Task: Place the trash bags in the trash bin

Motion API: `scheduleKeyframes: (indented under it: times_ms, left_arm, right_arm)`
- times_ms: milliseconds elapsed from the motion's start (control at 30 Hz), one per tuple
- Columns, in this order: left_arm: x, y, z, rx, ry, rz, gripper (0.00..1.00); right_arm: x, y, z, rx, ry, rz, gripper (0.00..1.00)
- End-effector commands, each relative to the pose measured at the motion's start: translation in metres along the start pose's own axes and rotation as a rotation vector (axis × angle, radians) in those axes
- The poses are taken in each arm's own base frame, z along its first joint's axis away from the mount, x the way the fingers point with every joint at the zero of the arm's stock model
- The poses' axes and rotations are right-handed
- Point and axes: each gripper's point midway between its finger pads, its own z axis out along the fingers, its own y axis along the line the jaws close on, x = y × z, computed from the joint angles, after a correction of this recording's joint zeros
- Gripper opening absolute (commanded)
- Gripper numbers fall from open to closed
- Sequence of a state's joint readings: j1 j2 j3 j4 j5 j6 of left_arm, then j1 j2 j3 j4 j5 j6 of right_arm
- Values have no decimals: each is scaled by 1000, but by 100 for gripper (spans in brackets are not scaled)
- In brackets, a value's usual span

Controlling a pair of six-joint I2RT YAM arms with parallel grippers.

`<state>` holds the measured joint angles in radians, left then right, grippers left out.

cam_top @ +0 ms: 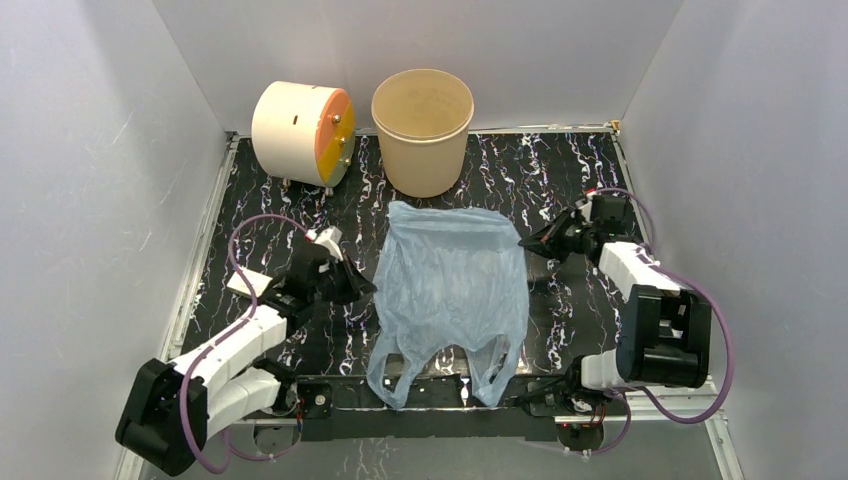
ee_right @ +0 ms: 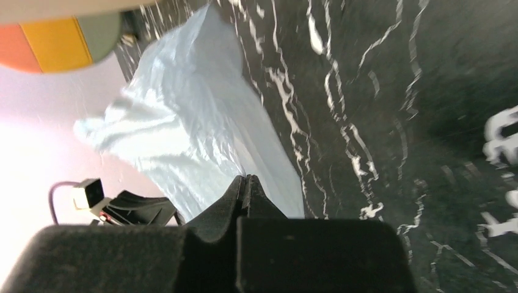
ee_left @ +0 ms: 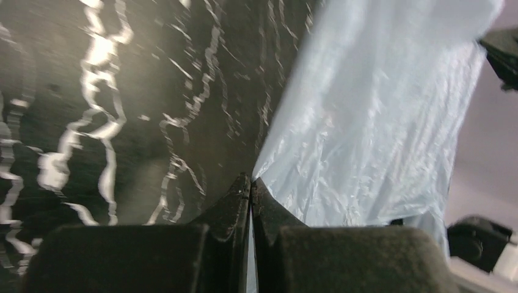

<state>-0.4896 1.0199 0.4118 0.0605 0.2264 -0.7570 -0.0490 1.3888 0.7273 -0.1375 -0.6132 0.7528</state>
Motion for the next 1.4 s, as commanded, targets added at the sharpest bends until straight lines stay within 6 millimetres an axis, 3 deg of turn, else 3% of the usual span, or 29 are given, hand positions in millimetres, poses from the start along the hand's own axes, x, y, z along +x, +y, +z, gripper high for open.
scheduleKeyframes:
  times_ms: [0,133,200,300,333,433,567,767,900,1000,1133,1367]
  left_arm:
    - [-22,18,-3,-36,-29,-34,0]
    - [-27,8,9,30,-3,-41,0]
    - [-28,10,13,16,4,-54,3]
    - [-29,22,8,-59,-10,-59,50]
    - [-29,25,4,-77,-22,-55,57]
    - [-27,29,-10,-107,-39,-42,67]
    - [-23,16,-25,-57,-39,-30,68]
    - [-5,-34,-38,185,70,61,68]
    - [10,-51,-32,225,150,94,70]
    - [32,-62,-19,233,211,131,71]
    - [58,-53,-4,153,276,141,66]
    - [62,-45,1,117,285,147,61]
  right_arm:
    - [-31,19,-13,-82,-18,-50,4]
    - [-19,22,-9,-126,120,-30,25]
    - [-15,18,-10,-110,122,-46,43]
    - [-8,10,-16,-79,85,-62,57]
    - [-3,5,-17,-61,75,-65,61]
    - [3,-13,-23,29,39,-74,67]
    - [26,-26,-26,35,49,-29,68]
    - [62,-19,-23,-146,152,33,66]
    - [70,-21,-17,-170,207,46,64]
    - [71,-21,-14,-175,234,49,62]
    - [73,-20,-12,-174,246,43,60]
    - [76,-15,-12,-189,251,43,58]
